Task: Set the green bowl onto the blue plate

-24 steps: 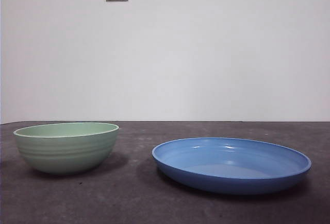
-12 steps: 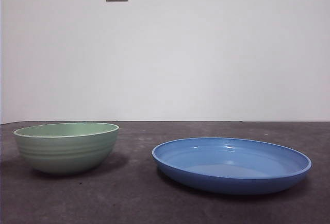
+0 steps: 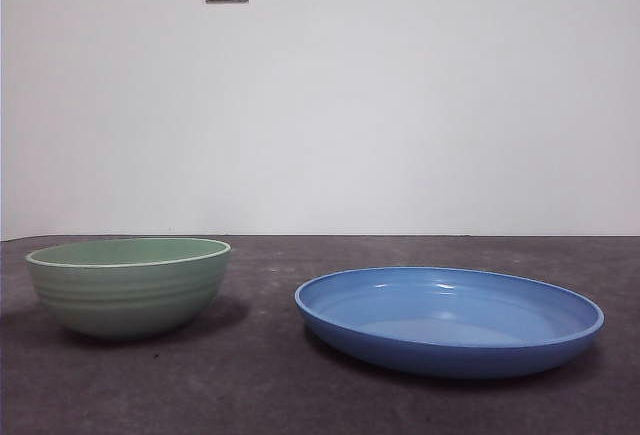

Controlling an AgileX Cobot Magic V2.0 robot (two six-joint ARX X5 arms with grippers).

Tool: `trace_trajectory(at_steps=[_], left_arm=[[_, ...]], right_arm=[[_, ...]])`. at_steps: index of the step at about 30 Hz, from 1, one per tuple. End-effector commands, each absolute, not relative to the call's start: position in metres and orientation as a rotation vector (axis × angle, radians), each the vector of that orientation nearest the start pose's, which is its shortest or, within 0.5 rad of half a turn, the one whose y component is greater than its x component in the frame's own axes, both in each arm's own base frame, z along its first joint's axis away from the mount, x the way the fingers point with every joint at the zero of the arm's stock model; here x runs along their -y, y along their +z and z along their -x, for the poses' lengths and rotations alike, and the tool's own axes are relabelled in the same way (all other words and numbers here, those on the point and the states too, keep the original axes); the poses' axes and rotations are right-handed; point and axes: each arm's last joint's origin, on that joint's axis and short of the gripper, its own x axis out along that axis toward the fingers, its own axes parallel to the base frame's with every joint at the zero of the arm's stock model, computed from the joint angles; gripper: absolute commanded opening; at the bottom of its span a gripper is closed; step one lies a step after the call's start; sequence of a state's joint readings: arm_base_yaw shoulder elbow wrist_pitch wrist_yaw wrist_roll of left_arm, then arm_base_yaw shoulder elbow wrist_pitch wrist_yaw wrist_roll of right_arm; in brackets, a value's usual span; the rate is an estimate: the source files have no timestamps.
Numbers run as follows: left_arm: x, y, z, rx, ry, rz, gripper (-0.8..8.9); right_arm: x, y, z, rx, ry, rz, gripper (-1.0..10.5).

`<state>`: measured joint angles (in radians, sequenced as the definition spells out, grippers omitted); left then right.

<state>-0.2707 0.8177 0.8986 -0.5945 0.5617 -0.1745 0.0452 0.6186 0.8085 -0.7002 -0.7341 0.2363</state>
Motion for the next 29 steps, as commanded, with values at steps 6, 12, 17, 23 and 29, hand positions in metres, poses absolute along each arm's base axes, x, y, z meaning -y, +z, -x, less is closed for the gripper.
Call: trace_trajectory(at_steps=[6, 12, 17, 23, 29], left_arm=[[0.0581, 0.3376, -0.1499, -0.565, -0.781, 0.23, 0.3], [0.058, 0.3371, -0.1496, -0.571, -0.78, 0.23, 3.24], [0.058, 0.3371, -0.1496, -0.571, -0.781, 0.23, 5.63], [0.058, 0.3371, -0.1496, -0.572, -0.78, 0.231, 5.63], [0.0575, 0.3359, -0.1508, -0.577, -0.748, 0.222, 5.61]], right_arm=[[-0.0247, 0.3235, -0.1097, -0.558, 0.714, -0.375, 0.1], [-0.0246, 0.3237, -0.1104, -0.554, 0.711, -0.373, 0.5], [-0.0246, 0.3244, -0.1107, -0.546, 0.713, -0.37, 4.8], [-0.0247, 0.3244, -0.1107, -0.546, 0.713, -0.371, 6.3], [-0.0247, 0.3244, -0.1107, -0.548, 0.713, -0.375, 6.3]])
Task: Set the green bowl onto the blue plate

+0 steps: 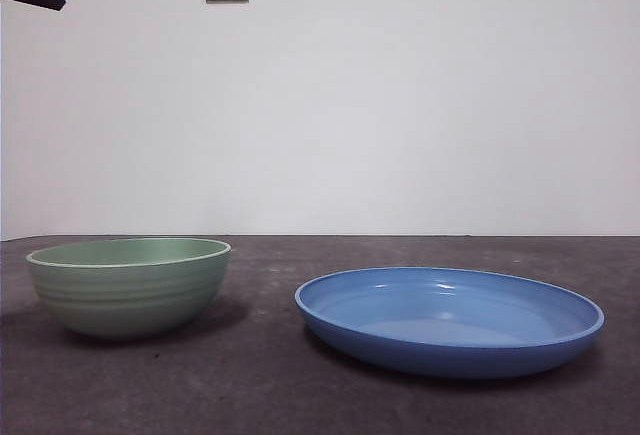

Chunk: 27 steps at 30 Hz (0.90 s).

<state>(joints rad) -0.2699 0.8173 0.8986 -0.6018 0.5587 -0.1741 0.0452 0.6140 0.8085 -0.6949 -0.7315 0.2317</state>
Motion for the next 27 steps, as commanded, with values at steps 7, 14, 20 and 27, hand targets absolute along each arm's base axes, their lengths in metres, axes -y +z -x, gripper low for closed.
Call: trace_trajectory(at_steps=[7, 14, 20, 27], left_arm=[[0.055, 0.316, -0.162, -0.726, -0.523, 0.123, 5.61], [0.06, 0.285, -0.189, -0.931, -0.427, 0.051, 5.58], [0.066, 0.256, -0.221, -1.032, -0.349, 0.012, 5.57], [0.072, 0.221, -0.25, -1.124, -0.301, -0.009, 5.57]], right_arm=[[-0.025, 0.324, -0.111, -0.55, 0.715, -0.379, 6.3], [-0.025, 0.324, -0.111, -0.55, 0.715, -0.379, 6.3], [-0.025, 0.324, -0.111, -0.55, 0.715, -0.379, 6.3], [-0.025, 0.324, -0.111, -0.549, 0.715, -0.378, 6.3]])
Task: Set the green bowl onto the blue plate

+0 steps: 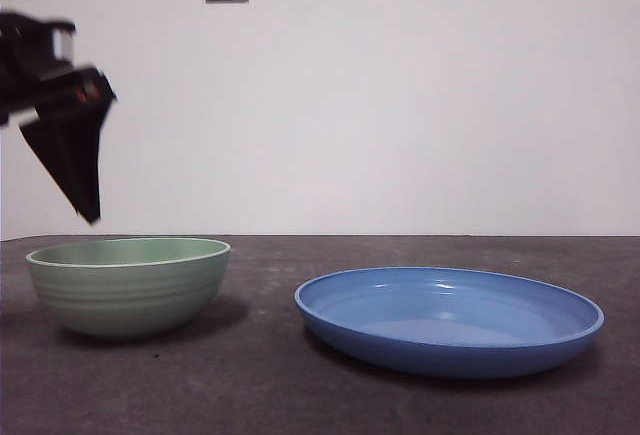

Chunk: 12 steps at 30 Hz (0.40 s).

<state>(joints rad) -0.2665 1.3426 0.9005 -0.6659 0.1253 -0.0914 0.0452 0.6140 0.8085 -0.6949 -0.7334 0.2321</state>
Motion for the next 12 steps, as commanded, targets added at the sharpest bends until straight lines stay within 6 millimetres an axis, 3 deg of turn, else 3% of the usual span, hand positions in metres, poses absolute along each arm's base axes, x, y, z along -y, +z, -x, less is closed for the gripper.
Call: trace_trajectory(at_steps=[1, 6, 12], left_arm=[[0.073, 0.217, -0.253, -1.132, -0.3, -0.009, 5.57], [0.076, 0.201, -0.262, -1.173, -0.297, -0.012, 5.0], [0.077, 0.195, -0.267, -1.171, -0.298, -0.011, 2.43]], right_arm=[[-0.025, 0.324, -0.111, -0.549, 0.715, -0.378, 6.3], [-0.025, 0.324, -0.111, -0.549, 0.715, -0.378, 6.3], [-0.025, 0.324, -0.111, -0.55, 0.714, -0.379, 6.3]])
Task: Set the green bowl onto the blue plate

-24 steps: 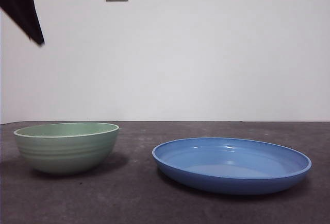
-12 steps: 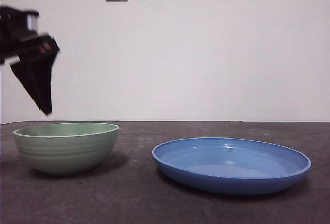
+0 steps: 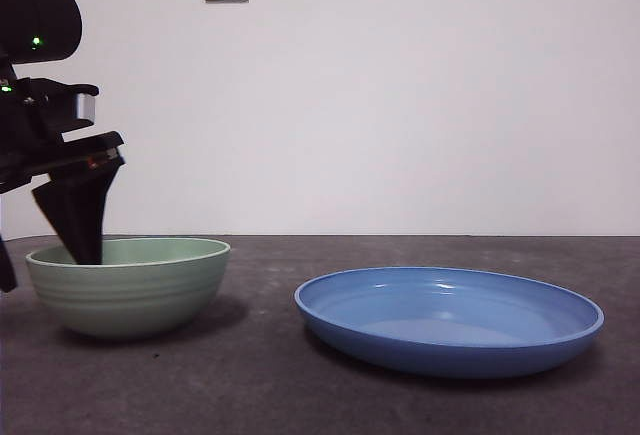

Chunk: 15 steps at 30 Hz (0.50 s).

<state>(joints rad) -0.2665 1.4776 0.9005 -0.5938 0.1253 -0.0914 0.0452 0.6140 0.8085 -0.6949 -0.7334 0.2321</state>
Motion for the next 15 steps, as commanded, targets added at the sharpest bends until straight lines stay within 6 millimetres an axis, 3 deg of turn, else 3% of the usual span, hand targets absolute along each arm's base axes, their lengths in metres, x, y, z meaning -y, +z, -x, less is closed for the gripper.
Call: trace_trajectory(at_steps=[1, 6, 15], left_arm=[[0.0772, 0.1956, -0.267, -1.169, -0.298, -0.011, 2.13], [0.0773, 0.1957, -0.2672, -1.166, -0.299, -0.011, 0.12], [0.0779, 0.2026, -0.2696, -1.167, -0.285, 0.01, 0.08]], right_arm=[[-0.0247, 0.3244, -0.1106, -0.55, 0.714, -0.379, 6.3], [-0.0247, 0.3244, -0.1106, -0.549, 0.714, -0.378, 6.3], [-0.0247, 0.3244, -0.1106, -0.55, 0.714, -0.379, 6.3]])
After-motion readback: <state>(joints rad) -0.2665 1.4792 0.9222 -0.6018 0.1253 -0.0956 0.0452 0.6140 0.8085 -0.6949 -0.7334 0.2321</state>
